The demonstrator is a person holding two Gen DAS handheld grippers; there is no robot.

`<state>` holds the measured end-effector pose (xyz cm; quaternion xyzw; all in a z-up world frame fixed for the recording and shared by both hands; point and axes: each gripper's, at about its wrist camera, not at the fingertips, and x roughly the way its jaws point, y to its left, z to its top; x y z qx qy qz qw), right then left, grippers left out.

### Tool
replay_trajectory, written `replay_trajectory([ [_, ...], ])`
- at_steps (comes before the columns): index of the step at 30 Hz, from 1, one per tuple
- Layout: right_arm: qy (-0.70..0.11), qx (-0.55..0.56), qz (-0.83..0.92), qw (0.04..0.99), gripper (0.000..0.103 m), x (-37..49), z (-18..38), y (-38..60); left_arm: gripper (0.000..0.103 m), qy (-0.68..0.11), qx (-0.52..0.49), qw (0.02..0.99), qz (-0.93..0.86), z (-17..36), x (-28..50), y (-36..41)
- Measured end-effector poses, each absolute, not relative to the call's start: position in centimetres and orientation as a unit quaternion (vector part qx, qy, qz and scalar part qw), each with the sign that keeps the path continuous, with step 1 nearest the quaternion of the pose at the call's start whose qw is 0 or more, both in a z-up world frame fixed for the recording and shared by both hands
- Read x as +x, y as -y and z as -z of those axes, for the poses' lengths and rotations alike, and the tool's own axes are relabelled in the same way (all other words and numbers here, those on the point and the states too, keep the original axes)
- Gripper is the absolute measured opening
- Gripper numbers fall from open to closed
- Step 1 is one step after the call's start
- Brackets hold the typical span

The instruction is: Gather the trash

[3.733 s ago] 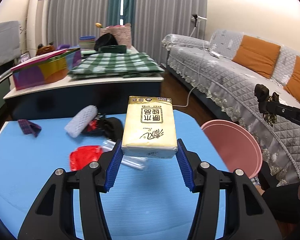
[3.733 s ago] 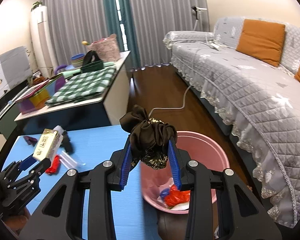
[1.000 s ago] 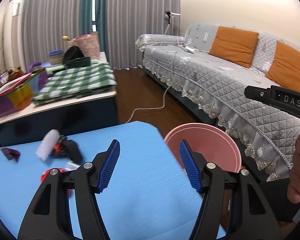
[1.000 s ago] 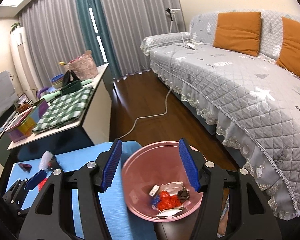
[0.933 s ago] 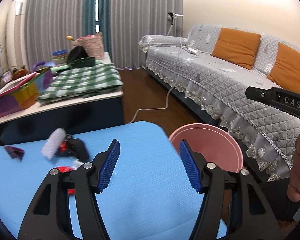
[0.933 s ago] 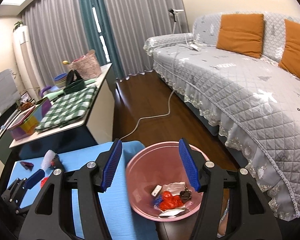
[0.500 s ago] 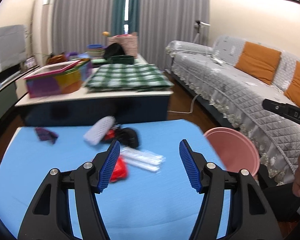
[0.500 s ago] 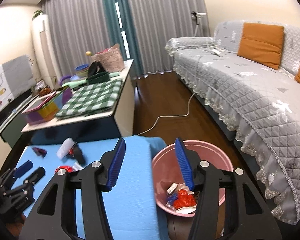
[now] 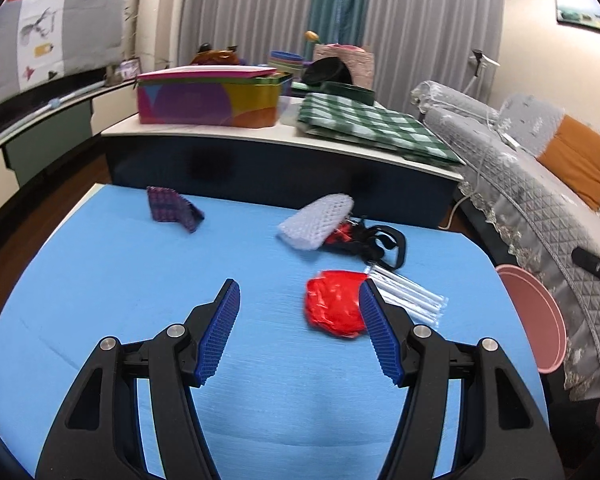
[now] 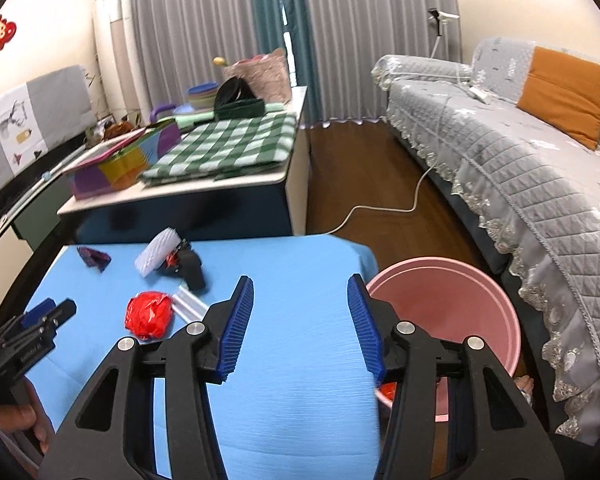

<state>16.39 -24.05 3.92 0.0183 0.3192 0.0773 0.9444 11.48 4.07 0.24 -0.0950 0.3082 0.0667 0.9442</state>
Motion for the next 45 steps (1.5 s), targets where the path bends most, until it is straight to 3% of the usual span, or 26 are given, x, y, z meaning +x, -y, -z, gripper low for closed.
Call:
replay_trajectory([
  [17, -0.384, -0.009, -0.123, 0.915, 0.049, 20.3, 1.9, 16.9, 0.061, -0.316, -0.126, 0.937, -0.082, 0.8, 13.1, -6.5],
  [23, -0.416, -0.013, -0.138, 0.899, 0.054, 22.1, 4.3, 15.2, 0.061, -0.323, -0.131, 0.934, -0.082, 1.4, 13.7, -6.9],
  [30, -0.436, -0.029, -0.155, 0.886, 0.070, 23.8, 6.5, 13.8, 0.061, -0.335, -0.139, 0.929, -0.076, 2.3, 14.5, -7.2],
  [38, -0.448, -0.050, -0.180, 0.874, 0.071, 24.8, 7.6, 12.7, 0.061, -0.342, -0.146, 0.925, -0.076, 2.9, 15.5, -7.7],
  [41, -0.446, -0.063, -0.186, 0.873, 0.065, 24.3, 7.7, 12.5, 0.061, -0.343, -0.151, 0.924, -0.075, 3.0, 15.8, -7.6],
  [43, -0.443, -0.069, -0.192, 0.873, 0.055, 23.8, 7.7, 12.6, 0.061, -0.344, -0.152, 0.924, -0.071, 3.1, 16.0, -7.2],
  [45, -0.441, -0.076, -0.196, 0.873, 0.037, 23.3, 7.6, 12.9, 0.061, -0.346, -0.148, 0.924, -0.067, 3.3, 16.1, -6.7],
])
